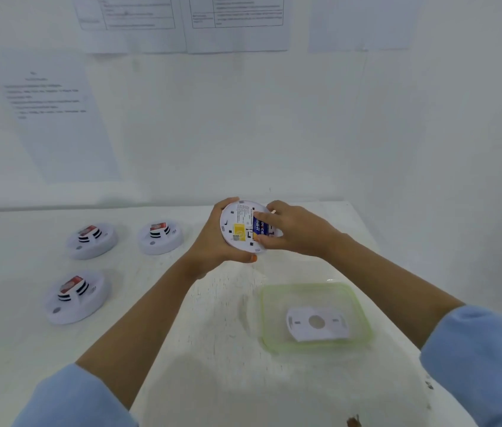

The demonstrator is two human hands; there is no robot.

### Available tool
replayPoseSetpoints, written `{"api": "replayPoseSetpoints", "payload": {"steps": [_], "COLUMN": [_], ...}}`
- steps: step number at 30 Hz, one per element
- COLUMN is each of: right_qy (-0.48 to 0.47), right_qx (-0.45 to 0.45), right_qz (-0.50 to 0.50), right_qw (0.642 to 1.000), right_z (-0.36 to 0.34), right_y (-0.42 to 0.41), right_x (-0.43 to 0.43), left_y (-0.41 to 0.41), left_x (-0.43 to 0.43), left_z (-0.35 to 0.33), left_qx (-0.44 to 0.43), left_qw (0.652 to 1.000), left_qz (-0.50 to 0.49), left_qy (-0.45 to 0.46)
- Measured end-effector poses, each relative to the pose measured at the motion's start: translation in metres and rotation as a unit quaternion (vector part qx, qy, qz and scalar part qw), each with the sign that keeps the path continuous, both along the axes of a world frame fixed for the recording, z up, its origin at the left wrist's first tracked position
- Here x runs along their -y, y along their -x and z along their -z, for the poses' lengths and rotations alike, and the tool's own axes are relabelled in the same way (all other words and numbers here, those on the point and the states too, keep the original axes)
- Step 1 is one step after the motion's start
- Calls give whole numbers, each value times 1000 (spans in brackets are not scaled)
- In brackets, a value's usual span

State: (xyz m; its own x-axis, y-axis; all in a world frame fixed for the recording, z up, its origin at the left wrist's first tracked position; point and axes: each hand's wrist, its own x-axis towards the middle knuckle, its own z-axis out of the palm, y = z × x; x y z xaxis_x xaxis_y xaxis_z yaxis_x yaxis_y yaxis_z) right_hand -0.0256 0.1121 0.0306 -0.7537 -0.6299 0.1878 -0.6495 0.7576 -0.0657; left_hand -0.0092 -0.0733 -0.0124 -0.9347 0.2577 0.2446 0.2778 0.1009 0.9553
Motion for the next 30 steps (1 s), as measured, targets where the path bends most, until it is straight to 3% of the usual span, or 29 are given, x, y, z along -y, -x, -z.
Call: {"api": "replayPoseSetpoints", "payload": {"steps": [4,9,17,22,30], "right_qy": [-44,-12,205,252,-61], "right_qx": [-36,-5,146,208,247], "right_qz": [-17,4,5,45,86], "right_qw": [998,1000,968,944,963], "right_z": [9,8,3,-3,25], "right_y": [14,27,49,60,55], "right_x": [4,2,3,0,9], "left_y": [13,27,40,45,48], "left_x": [3,4,3,12,24], "left_z": [1,6,8,14,16], "left_qx": [14,17,12,0,-1], "left_qw": [1000,1000,1000,999,997], "left_qz": [4,-5,-23,-47,-73], "left_qy": [-5,-8,-10,-3,21]}}
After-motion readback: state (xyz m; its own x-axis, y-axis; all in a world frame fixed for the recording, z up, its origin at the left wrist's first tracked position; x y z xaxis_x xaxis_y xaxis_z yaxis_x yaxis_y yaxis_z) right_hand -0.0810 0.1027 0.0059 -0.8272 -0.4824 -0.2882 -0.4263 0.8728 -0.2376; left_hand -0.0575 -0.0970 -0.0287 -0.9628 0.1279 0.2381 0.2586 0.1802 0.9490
